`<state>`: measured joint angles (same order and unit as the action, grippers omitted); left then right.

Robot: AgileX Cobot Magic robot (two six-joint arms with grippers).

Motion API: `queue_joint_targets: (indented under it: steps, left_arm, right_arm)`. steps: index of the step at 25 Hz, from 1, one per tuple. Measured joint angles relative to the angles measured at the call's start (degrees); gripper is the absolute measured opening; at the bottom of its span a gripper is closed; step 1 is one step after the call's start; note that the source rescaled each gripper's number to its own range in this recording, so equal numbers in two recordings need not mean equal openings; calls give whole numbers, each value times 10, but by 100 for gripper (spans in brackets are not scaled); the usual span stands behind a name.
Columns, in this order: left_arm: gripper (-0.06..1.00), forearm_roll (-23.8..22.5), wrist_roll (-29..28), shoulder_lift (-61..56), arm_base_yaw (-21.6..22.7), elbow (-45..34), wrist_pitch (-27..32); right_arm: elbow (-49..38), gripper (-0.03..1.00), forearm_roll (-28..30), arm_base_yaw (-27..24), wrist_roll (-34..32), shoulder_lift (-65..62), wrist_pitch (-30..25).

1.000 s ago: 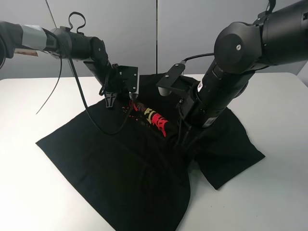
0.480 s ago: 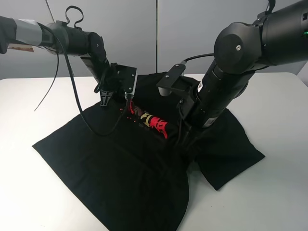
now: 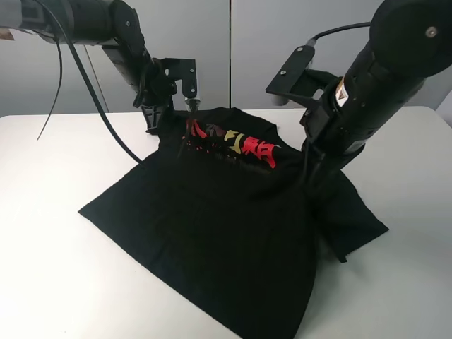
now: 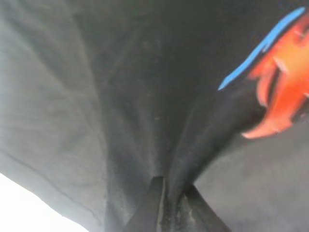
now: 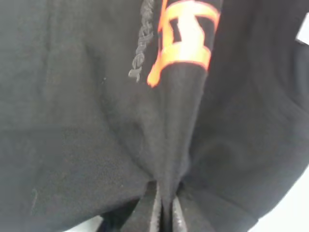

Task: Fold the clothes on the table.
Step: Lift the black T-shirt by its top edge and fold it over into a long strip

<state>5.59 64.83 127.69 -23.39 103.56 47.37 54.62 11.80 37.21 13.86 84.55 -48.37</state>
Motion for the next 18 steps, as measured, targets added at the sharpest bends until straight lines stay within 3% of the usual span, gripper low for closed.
queue_joint_targets:
  steps: [4, 10, 14, 18]
  left_arm:
    - [0, 2, -42, -33, -1, 0, 20]
    - [0, 12, -118, -90, -3, 0, 57]
    - [0, 14, -147, -124, -9, 0, 91]
    - [0, 13, -196, -146, -11, 0, 94]
  right_arm:
    - [-1, 1, 47, 0, -14, -42, -38]
    - [-1, 1, 166, 0, -64, -63, -71]
    - [-1, 1, 209, -3, -80, -64, -67]
    - [-1, 1, 219, -46, -93, -64, -32]
